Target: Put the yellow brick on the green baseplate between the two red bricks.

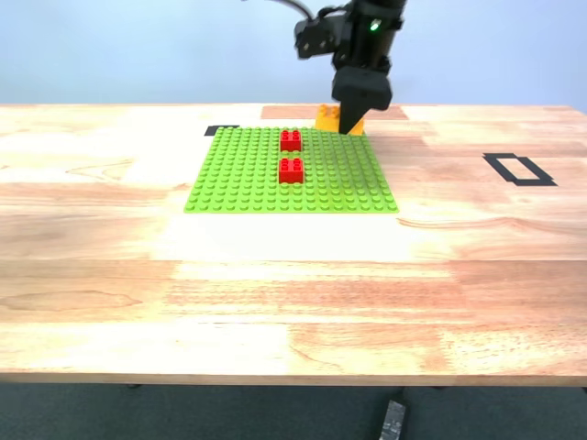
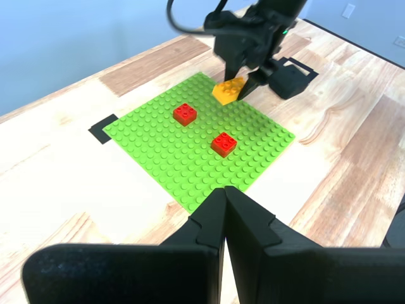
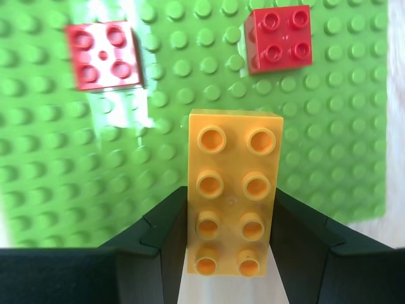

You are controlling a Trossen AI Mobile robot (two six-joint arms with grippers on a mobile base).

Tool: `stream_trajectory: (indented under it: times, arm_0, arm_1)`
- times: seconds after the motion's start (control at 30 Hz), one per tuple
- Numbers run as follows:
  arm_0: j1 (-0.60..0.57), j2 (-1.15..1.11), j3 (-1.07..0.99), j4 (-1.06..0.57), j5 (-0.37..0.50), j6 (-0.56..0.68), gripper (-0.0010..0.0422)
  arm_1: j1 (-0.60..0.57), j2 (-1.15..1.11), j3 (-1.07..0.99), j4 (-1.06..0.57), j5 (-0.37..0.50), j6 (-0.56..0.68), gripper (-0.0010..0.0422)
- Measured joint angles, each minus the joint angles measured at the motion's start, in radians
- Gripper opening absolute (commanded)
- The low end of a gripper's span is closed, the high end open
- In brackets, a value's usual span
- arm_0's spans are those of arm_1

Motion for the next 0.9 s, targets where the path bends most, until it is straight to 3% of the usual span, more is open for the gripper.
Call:
stream_trajectory:
  times: [0.43,0.9]
  arm_0:
    - [0.000,-0.002,0.000,0.000,0.000,0.000,0.0000]
    - [0.000,-0.001,0.000,0.004,0.000,0.000,0.0000]
  arm_1:
    - [0.053,0.146,0.175,0.000,0.000,-0.056,0.0058]
    - [0.091,0.146,0.132,0.009,-0.024,-0.073,0.0058]
